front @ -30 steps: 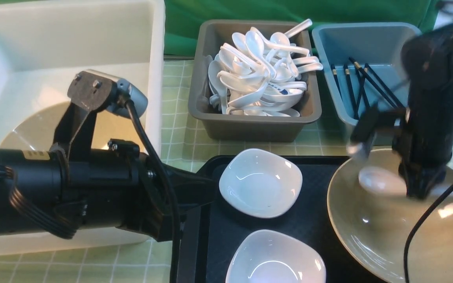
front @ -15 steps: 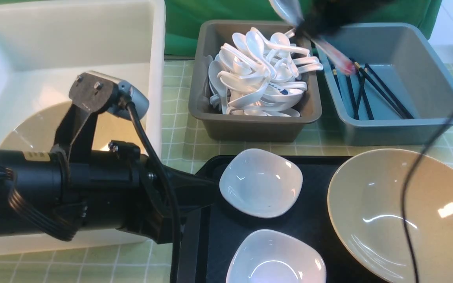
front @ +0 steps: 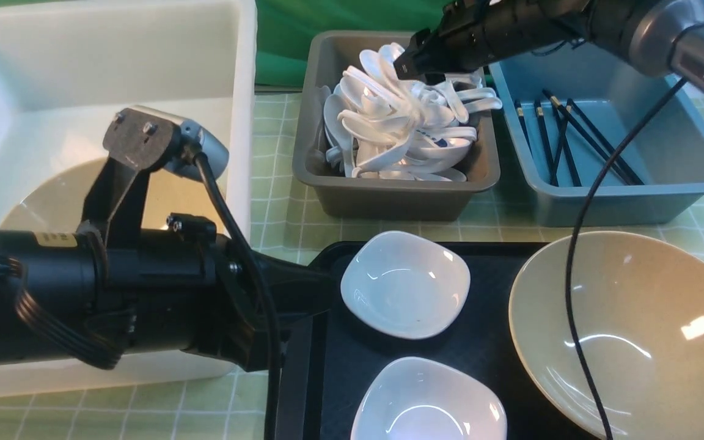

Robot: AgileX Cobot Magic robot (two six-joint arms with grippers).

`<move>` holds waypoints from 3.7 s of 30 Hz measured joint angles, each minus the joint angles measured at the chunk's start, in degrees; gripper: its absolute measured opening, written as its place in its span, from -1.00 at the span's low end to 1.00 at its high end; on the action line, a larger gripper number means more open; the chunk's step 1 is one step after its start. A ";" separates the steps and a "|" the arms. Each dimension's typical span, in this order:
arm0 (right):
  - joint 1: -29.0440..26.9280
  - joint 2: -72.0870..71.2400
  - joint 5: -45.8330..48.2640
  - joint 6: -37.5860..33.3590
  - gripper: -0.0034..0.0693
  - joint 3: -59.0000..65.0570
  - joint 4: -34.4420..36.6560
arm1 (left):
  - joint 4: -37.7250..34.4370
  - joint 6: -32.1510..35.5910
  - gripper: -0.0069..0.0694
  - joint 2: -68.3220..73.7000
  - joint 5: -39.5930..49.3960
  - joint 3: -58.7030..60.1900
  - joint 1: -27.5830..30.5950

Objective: On green table put chopsticks spoon bowls plates into blue grey white boxes.
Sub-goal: 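Place the white spoon into the bin of spoons with the right gripper, then grasp the large bowl on the tray by its rim, then place the tan bowl onto the bowl stack in the left bin with the left gripper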

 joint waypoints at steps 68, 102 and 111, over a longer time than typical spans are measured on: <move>-7.06 -95.41 16.24 6.51 -0.83 77.78 -10.32 | 34.08 -37.64 0.11 62.25 29.18 -66.57 -11.03; -7.06 -88.85 15.98 2.88 -0.80 70.48 -5.25 | 7.50 -20.73 -0.77 55.94 32.54 -66.78 7.04; -7.06 -80.05 14.41 1.40 -0.78 62.65 -2.65 | 11.86 -24.15 -0.77 32.73 33.06 -50.42 27.07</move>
